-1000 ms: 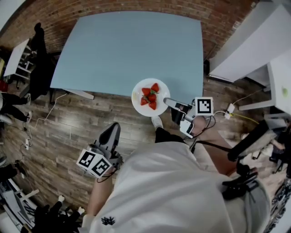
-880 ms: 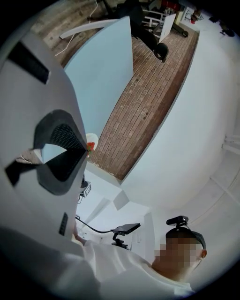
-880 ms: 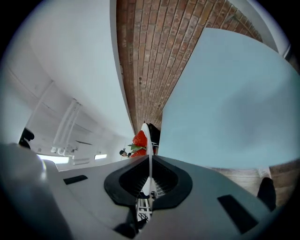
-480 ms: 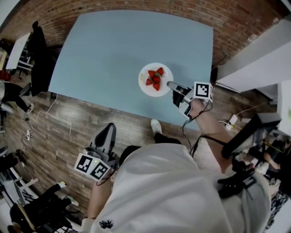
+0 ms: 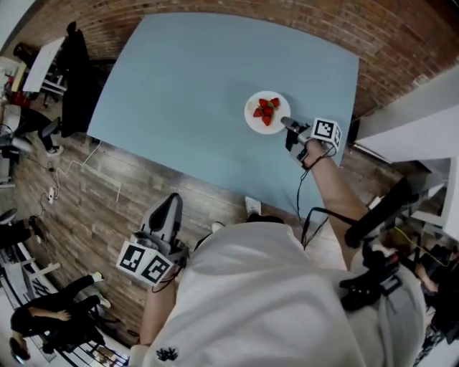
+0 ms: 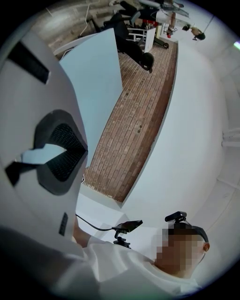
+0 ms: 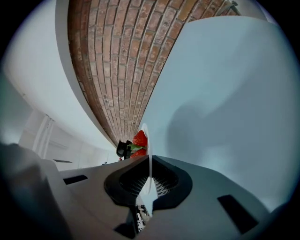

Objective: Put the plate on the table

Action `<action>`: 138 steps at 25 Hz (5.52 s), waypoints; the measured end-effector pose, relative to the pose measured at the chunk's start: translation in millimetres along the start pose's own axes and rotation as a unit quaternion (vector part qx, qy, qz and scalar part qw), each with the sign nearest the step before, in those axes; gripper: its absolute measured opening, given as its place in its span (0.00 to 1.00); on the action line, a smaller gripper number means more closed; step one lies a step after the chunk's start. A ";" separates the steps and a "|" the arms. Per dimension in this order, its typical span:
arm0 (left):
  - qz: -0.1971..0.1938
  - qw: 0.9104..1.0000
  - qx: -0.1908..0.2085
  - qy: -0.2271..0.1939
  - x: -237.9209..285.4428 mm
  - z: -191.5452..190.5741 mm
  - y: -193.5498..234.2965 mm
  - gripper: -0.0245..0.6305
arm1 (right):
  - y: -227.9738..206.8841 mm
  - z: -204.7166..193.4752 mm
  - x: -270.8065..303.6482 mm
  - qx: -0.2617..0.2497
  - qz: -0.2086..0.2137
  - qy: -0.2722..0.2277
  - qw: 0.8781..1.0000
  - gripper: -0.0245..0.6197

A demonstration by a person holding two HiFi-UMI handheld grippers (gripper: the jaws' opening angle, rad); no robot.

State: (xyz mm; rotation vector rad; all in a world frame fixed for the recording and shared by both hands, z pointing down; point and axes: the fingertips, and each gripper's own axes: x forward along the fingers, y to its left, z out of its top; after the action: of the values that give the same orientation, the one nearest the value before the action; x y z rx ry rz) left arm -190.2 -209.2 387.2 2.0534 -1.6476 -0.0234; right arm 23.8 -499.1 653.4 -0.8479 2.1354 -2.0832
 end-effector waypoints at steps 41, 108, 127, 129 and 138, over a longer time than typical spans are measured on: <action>0.041 0.999 0.001 0.010 29.9 7.0 23.8 0.04 | -67.3 57.1 47.3 -0.247 -0.257 0.042 0.934 0.18; -0.245 0.965 0.069 0.055 -197.9 -63.4 28.3 0.04 | 232.9 -411.1 -144.1 -0.608 -0.096 -0.043 0.787 0.05; -0.245 0.965 0.076 0.059 -217.5 -75.4 23.7 0.04 | 249.9 -448.4 -148.8 -0.622 -0.076 -0.034 0.779 0.05; -0.243 0.965 0.076 0.060 -218.1 -75.5 24.1 0.04 | 250.2 -449.0 -149.2 -0.623 -0.076 -0.032 0.778 0.05; -0.239 0.966 0.072 0.065 -213.3 -79.7 24.4 0.04 | 246.7 -446.9 -149.2 -0.625 -0.078 -0.028 0.777 0.05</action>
State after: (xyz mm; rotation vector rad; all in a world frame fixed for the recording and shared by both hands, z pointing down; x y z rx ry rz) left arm -243.9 12.8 404.1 2.4617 -1.0725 0.0670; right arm -112.0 -43.3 415.3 -1.0645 3.3413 -0.3069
